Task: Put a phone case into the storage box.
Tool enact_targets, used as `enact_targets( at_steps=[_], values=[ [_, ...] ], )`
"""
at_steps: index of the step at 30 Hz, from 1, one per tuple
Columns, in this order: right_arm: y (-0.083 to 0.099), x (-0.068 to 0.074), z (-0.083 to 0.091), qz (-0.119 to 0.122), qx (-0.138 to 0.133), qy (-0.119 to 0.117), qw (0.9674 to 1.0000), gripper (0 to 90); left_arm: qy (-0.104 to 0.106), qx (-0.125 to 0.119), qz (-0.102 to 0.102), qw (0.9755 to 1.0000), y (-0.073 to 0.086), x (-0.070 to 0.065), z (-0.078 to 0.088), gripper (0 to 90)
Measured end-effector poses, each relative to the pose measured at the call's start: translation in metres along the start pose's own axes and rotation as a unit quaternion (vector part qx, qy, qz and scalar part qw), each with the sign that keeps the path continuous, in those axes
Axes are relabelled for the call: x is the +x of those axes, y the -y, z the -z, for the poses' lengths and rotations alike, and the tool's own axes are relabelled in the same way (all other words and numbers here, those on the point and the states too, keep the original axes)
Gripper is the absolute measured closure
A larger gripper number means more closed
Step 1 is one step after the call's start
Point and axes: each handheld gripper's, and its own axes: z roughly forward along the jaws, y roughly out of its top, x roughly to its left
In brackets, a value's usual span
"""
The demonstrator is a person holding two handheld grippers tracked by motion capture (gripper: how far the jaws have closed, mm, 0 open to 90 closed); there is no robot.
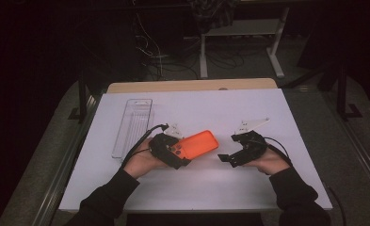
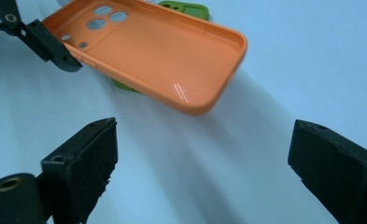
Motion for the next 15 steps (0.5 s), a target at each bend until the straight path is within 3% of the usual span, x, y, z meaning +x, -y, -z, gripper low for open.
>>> enact_targets(
  at_steps=[1,2,5,7,10,12,15],
  values=[
    [0.0,0.0,0.0,0.0,0.0,0.0,1.0,6.5,0.0,0.001,0.004,1.0,0.0,0.0,0.0,15.9],
    [0.005,0.001,-0.001,-0.022,-0.007,0.004,0.9997,5.7,-0.003,0.009,-0.003,0.9999,0.0,0.002,0.001,15.9],
    [0.011,0.002,-0.003,-0.035,-0.015,0.016,0.9991,4.2,-0.006,0.008,0.0,0.9999,0.0,0.002,0.001,15.9],
    [0.018,0.006,-0.007,-0.047,-0.01,0.041,0.998,1.7,-0.003,0.004,0.012,0.9999,0.001,0.002,0.0,15.9],
    [0.022,0.008,-0.01,-0.06,-0.018,0.045,0.997,1.0,-0.006,0.003,0.016,0.9998,0.001,0.001,0.0,15.9],
    [0.026,0.014,-0.015,-0.081,-0.025,0.043,0.9955,0.0,-0.009,0.0,0.023,0.9997,0.001,0.001,0.0,15.9],
    [0.028,0.018,-0.02,-0.078,-0.027,0.051,0.9953,0.0,-0.011,0.003,0.024,0.9996,0.001,0.002,0.0,15.9]
  ],
)
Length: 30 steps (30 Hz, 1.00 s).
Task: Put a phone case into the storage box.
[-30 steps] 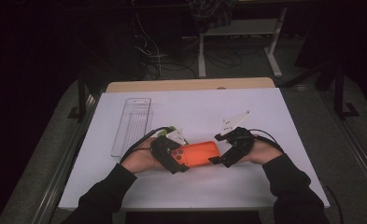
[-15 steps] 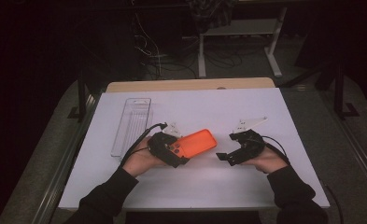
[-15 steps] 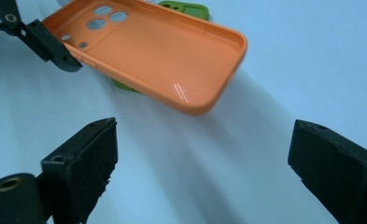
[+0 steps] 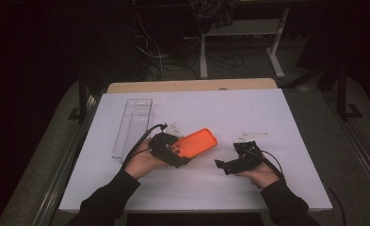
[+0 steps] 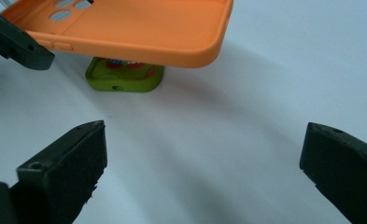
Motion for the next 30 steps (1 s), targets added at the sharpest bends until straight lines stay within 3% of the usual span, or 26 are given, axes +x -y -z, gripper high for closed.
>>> enact_targets(
  at_steps=[11,13,17,30],
  values=[
    [0.0,0.005,-0.014,0.015,-0.012,0.01,0.9998,0.0,0.001,0.0,0.003,1.0,0.0,-0.001,0.0,15.9],
    [0.0,0.007,-0.015,0.014,-0.012,0.01,0.9998,0.0,0.004,0.006,-0.007,0.9999,-0.001,-0.001,0.0,15.8],
    [0.0,0.009,-0.016,0.033,-0.013,0.022,0.9991,0.0,0.007,-0.003,0.0,1.0,-0.001,-0.003,-0.002,15.8],
    [-0.001,0.013,-0.019,0.09,-0.011,0.051,0.9946,0.0,0.011,-0.002,-0.006,0.9999,-0.001,-0.003,-0.001,15.8]
  ],
)
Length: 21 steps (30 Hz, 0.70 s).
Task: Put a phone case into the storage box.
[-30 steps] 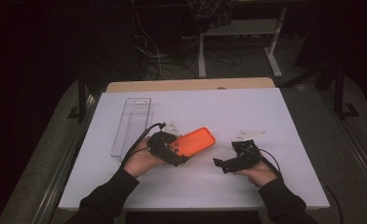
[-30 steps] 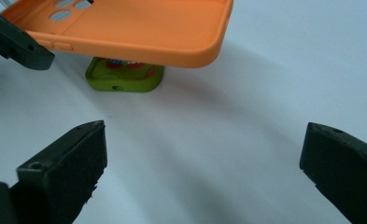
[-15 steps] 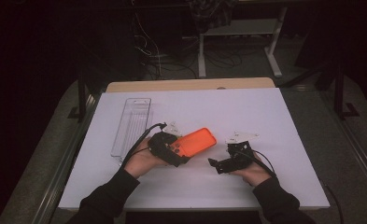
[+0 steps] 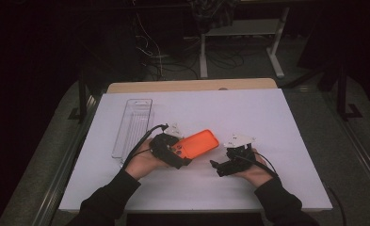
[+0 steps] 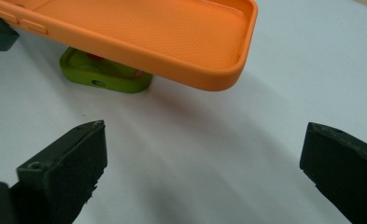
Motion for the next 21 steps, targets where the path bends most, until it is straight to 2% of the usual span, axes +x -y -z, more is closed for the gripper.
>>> enact_targets(
  at_steps=[1,3,7,13,14,15,17,19,20,21],
  values=[
    [0.0,0.0,0.0,0.013,0.001,0.01,0.9999,0.0,0.0,0.001,-0.001,1.0,0.0,0.0,0.0,15.8],
    [-0.001,0.001,0.001,0.019,-0.001,0.012,0.9998,0.0,0.001,0.001,-0.002,1.0,0.0,0.0,0.0,15.8],
    [-0.002,0.004,0.001,0.048,-0.001,0.03,0.9984,0.0,0.0,-0.001,-0.002,1.0,0.0,0.0,-0.001,15.8],
    [-0.002,0.006,0.001,0.064,0.001,0.039,0.9972,0.0,0.001,0.001,-0.003,1.0,0.0,0.0,-0.001,15.8],
    [-0.002,0.007,0.002,0.065,-0.001,0.041,0.9971,0.0,0.002,-0.005,0.006,1.0,0.0,-0.002,-0.001,15.8],
    [-0.002,0.007,0.002,0.068,-0.001,0.043,0.9967,0.1,0.002,-0.004,0.004,1.0,0.0,-0.002,-0.001,15.8],
    [-0.003,0.009,0.002,0.076,-0.002,0.049,0.9959,0.1,0.002,-0.003,0.003,1.0,0.0,-0.002,-0.002,15.8],
    [-0.003,0.01,0.003,0.095,-0.004,0.06,0.9937,0.1,0.002,-0.004,0.003,1.0,0.0,-0.002,-0.002,15.8],
    [-0.003,0.01,0.003,0.095,-0.004,0.06,0.9937,0.1,0.002,-0.003,0.003,1.0,0.0,-0.002,-0.002,15.8],
    [-0.003,0.012,0.003,0.109,-0.004,0.068,0.9917,0.1,0.002,-0.003,0.002,1.0,0.0,-0.002,-0.002,15.8]
  ],
)
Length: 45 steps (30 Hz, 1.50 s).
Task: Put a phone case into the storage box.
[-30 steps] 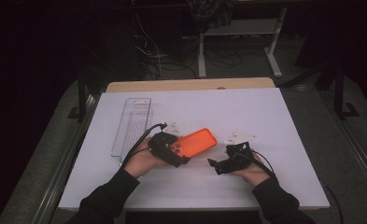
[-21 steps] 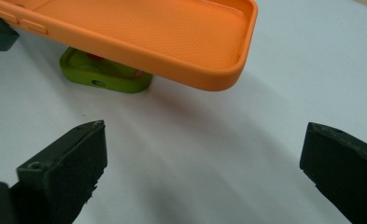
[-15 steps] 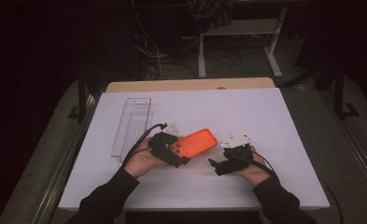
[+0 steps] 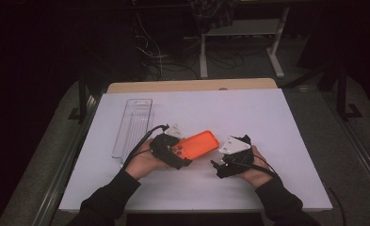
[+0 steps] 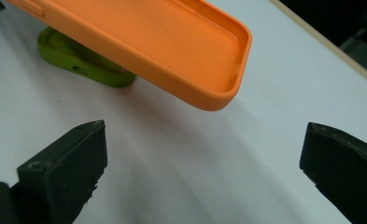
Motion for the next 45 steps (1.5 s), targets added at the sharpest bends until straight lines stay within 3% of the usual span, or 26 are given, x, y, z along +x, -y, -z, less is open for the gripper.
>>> enact_targets(
  at_steps=[8,16,19,20,22,23,27,30,31,37,38,39,40,42,43,45],
  values=[
    [-0.001,0.003,0.001,0.03,-0.009,0.014,0.9994,0.1,0.0,0.007,-0.013,0.9999,0.0,0.002,0.001,15.8],
    [-0.003,0.007,0.002,0.074,-0.011,0.043,0.9963,0.1,0.001,0.009,-0.015,0.9998,0.0,0.001,0.001,15.8],
    [-0.003,0.008,0.002,0.098,-0.011,0.053,0.9937,0.2,0.001,0.009,-0.014,0.9999,0.0,0.001,0.0,15.8],
    [-0.003,0.008,0.002,0.117,-0.01,0.062,0.9912,0.2,0.001,0.009,-0.014,0.9999,0.0,0.001,0.0,15.8],
    [-0.003,0.009,0.003,0.123,-0.009,0.066,0.9902,0.1,0.001,0.009,-0.013,0.9999,0.0,0.001,0.0,15.8],
    [-0.003,0.011,0.003,0.141,-0.009,0.074,0.9872,0.2,0.001,0.01,-0.013,0.9999,0.0,0.001,0.0,15.9],
    [-0.003,0.015,0.003,0.157,-0.011,0.09,0.9834,0.2,0.0,0.005,-0.008,1.0,0.0,0.0,-0.001,15.8],
    [-0.003,0.019,0.003,0.185,-0.017,0.102,0.9773,0.2,0.001,0.007,-0.008,0.9999,0.0,0.0,-0.001,15.8],
    [-0.003,0.019,0.003,0.185,-0.017,0.102,0.9773,0.2,0.001,0.007,-0.008,0.9999,0.0,0.0,-0.001,15.8],
    [-0.003,0.024,0.002,0.239,-0.02,0.125,0.9628,0.3,0.003,0.008,-0.004,1.0,0.0,0.0,0.0,15.9],
    [-0.003,0.024,0.002,0.252,-0.021,0.125,0.9593,0.4,0.003,0.009,-0.005,0.9999,0.0,0.0,0.0,15.8],
    [-0.003,0.025,0.002,0.281,-0.018,0.134,0.9501,0.4,0.002,0.007,-0.002,1.0,0.0,-0.001,-0.001,15.9],
    [-0.003,0.025,0.002,0.281,-0.018,0.134,0.9501,0.4,0.001,0.004,-0.001,1.0,0.0,-0.001,-0.001,15.9],
    [-0.003,0.027,0.001,0.299,-0.017,0.145,0.9431,0.5,0.002,0.011,-0.008,0.9999,0.0,0.0,0.0,15.8],
    [-0.003,0.028,0.0,0.296,-0.021,0.149,0.9431,0.5,0.002,0.011,-0.008,0.9999,0.0,0.0,0.0,15.9],
    [-0.003,0.03,0.0,0.305,-0.023,0.153,0.9396,0.4,0.0,0.006,-0.004,1.0,-0.001,-0.001,-0.001,15.9]
  ],
)
